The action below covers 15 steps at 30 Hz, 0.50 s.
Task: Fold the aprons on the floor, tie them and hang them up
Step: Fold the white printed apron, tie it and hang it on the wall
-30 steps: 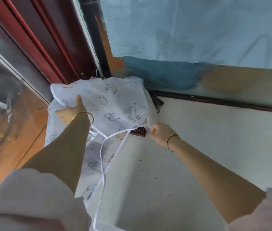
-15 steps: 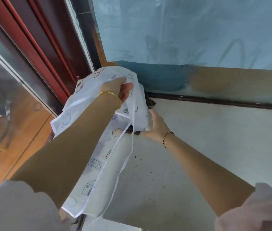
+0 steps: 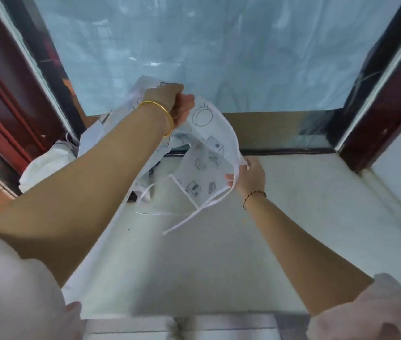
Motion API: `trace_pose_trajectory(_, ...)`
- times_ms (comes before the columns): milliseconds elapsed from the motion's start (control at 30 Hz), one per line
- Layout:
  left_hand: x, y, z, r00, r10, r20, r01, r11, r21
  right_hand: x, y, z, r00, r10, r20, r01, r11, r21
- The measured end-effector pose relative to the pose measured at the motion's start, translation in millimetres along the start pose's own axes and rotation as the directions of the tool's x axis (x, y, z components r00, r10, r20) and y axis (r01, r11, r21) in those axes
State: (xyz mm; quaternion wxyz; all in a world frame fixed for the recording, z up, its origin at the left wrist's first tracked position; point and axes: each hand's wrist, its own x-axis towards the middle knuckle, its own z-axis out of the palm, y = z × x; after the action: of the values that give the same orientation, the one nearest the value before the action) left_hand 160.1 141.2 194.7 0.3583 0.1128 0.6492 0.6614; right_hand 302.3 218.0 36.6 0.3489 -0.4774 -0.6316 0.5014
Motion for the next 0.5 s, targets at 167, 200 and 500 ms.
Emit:
trace_pose_trajectory(167, -42, -32, 59, 0.993, 0.043, -0.107, -0.053, 0.994, -0.092, -13, 10, -97, 0.961, -0.218, -0.167, 0.187, 0.965, -0.184)
trace_pose_trajectory(200, -51, -38, 69, 0.995, 0.032, -0.094, -0.04, 0.995, -0.086, -17, 11, -113, 0.942, -0.283, -0.179, 0.244, 0.947, -0.208)
trace_pose_trajectory(500, -136, -85, 151, 0.915, -0.247, 0.32, -0.014, 0.772, 0.636, -45, -1, -182, 0.82, -0.569, 0.052, 0.557, 0.776, -0.296)
